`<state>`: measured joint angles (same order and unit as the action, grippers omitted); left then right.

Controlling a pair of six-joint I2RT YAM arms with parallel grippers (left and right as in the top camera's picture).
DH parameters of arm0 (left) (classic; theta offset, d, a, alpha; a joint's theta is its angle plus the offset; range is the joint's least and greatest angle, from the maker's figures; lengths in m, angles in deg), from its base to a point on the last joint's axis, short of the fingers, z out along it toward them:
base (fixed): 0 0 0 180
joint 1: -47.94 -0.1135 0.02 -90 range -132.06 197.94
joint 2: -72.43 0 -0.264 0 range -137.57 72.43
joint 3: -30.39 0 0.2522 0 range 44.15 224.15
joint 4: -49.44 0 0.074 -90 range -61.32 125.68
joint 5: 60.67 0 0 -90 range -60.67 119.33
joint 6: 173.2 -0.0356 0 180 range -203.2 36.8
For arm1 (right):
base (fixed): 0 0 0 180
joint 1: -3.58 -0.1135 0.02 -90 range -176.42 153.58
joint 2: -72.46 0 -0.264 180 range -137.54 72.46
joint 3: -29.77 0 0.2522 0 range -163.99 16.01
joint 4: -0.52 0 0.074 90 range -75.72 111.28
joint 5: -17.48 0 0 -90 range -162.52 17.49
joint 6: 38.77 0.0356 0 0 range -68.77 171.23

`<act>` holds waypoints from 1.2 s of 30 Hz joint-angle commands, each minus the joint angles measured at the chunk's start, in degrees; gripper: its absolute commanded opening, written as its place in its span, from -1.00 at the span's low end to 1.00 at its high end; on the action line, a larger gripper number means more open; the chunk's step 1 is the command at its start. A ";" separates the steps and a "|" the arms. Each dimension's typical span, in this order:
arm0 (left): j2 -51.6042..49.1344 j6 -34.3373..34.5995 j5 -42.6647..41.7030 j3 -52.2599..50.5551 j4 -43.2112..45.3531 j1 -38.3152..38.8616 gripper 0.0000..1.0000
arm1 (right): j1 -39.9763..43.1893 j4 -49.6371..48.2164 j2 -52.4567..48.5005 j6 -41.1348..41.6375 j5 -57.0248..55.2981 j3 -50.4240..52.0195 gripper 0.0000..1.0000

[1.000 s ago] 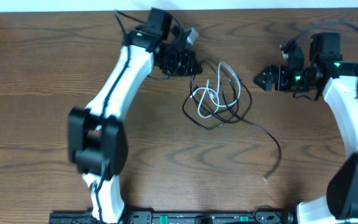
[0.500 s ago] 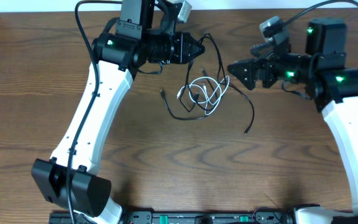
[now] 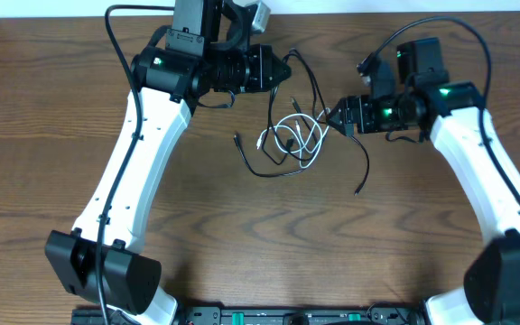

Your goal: Untangle cables

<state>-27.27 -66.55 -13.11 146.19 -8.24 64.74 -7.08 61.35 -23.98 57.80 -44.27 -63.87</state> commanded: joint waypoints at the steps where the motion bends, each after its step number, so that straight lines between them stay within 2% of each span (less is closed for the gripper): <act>1: 0.26 4.39 7.65 0.46 -1.03 -0.39 -0.85 | -0.98 0.11 -2.12 4.39 -0.72 -0.15 0.18; 4: 0.26 6.03 11.93 0.46 -3.61 -0.48 -0.85 | -2.23 0.11 -3.54 6.91 -0.72 -0.15 -0.14; 6: 0.26 6.67 14.36 0.46 -5.60 -0.66 -0.85 | -3.23 0.02 -4.35 7.52 -0.96 -0.15 -0.24; 26: 0.04 9.20 18.29 0.44 -8.96 -0.72 -0.85 | -12.83 -4.24 -10.14 7.56 -2.21 -0.13 -0.13; 28: 0.04 9.20 18.29 0.46 -8.98 -0.72 -0.85 | -14.25 -5.33 -12.50 7.54 -2.23 -0.13 -0.22; 30: 0.04 9.16 18.56 0.44 -9.07 -0.72 -0.85 | -15.13 -6.19 -14.82 7.52 -2.73 -0.13 -0.68; 32: 0.04 8.90 19.69 0.46 -9.79 -0.79 -0.85 | -15.17 -6.12 -15.41 7.37 -3.58 -0.13 -0.98; 34: 0.04 8.50 20.59 0.46 -10.49 -1.20 -0.85 | -14.91 -5.95 -15.17 5.95 -3.91 -0.24 -0.98; 36: -0.07 8.52 25.18 0.44 -11.82 -2.08 -0.85 | -13.51 -5.73 -12.33 6.03 -3.19 -1.03 -0.98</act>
<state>-27.27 -57.70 6.28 146.19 -18.75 64.08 -21.98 55.40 -39.43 64.94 -47.33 -63.85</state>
